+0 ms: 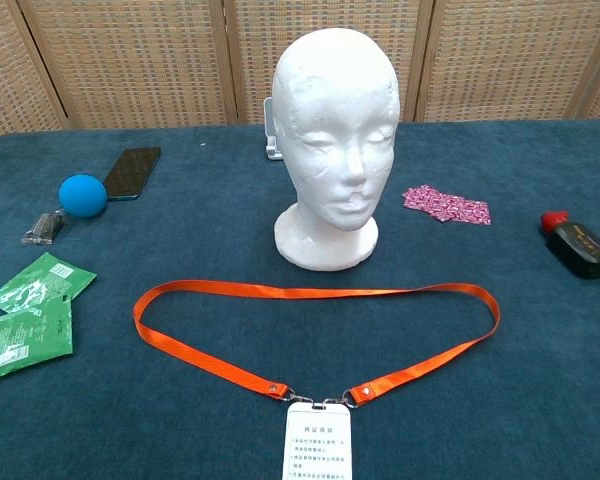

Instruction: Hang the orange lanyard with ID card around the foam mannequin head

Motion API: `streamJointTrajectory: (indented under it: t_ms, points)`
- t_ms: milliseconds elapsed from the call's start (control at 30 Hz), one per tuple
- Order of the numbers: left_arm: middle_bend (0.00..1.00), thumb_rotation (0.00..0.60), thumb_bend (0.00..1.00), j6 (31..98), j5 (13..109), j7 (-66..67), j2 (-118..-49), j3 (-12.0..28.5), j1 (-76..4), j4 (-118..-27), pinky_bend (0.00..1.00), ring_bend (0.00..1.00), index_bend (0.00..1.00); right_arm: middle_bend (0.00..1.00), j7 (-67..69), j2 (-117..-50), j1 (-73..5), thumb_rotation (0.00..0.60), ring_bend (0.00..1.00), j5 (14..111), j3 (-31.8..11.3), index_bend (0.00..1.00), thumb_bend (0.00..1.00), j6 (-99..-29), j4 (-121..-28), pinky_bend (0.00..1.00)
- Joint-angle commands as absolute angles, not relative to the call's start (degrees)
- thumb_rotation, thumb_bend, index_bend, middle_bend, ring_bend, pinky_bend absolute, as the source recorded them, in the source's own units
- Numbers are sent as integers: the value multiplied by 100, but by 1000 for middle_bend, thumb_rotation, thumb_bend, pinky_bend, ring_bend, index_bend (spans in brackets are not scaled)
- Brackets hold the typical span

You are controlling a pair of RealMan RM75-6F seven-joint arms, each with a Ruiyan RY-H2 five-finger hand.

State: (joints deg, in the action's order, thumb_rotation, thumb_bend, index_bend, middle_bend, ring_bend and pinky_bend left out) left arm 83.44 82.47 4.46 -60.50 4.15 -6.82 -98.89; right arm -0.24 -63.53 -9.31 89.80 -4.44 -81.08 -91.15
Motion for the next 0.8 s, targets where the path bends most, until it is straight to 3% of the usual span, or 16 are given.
streamJointTrajectory:
  t_ms: [33, 333, 533, 800]
  points:
    - [0, 600, 0, 8306, 8205, 483, -6069, 433, -708, -9890, 0, 0, 0, 0, 191, -6179, -1485, 600, 0, 8928, -481, 179, 0, -7255, -9305, 0]
    - [0, 600, 0, 8078, 7960, 515, -6132, 502, -817, -9785, 0, 0, 0, 0, 401, -6478, -2679, 600, 0, 8285, -802, 352, 236, -5470, -9538, 0]
    - [0, 600, 0, 8008, 7869, 556, -6188, 532, -864, -9707, 0, 0, 0, 0, -28, -7025, -3272, 600, 0, 7431, -993, 399, 360, -4641, -9348, 0]
    - [0, 600, 0, 7834, 7701, 627, -6258, 552, -941, -9649, 0, 0, 0, 0, -944, -7701, -3734, 600, 0, 6496, -1052, 443, 453, -4443, -9100, 0]
